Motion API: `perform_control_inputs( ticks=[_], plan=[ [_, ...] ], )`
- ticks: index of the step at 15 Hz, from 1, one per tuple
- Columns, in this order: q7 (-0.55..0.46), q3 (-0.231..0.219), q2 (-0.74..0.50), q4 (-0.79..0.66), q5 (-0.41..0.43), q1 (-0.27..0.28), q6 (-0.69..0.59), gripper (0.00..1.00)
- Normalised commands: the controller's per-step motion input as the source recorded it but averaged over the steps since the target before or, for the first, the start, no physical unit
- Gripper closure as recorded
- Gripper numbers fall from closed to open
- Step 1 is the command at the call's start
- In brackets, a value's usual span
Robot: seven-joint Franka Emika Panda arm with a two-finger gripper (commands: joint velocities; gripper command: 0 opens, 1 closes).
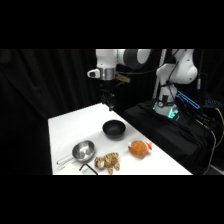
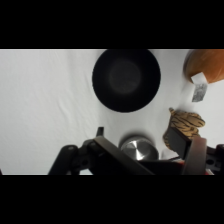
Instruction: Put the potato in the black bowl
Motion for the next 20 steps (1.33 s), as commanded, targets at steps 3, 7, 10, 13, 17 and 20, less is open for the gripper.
perform_control_inputs(
  ticks=[3, 7, 10, 13, 17, 20],
  plan=[
    [0.14, 0.089, -0.13, -0.19, -0.022, 0.077, 0.05, 0.0],
    [0.22, 0.126, -0.24, -0.34, -0.018, 0.122, 0.15, 0.0],
    [0.26, 0.135, -0.3, -0.33, 0.027, 0.134, 0.17, 0.0],
    [0.28, 0.153, -0.24, -0.27, 0.083, 0.145, 0.24, 0.0],
    [0.34, 0.168, 0.0, -0.19, 0.049, 0.136, 0.36, 0.0],
    [0.4, 0.15, 0.22, -0.15, -0.079, 0.104, 0.5, 0.0]
  ],
)
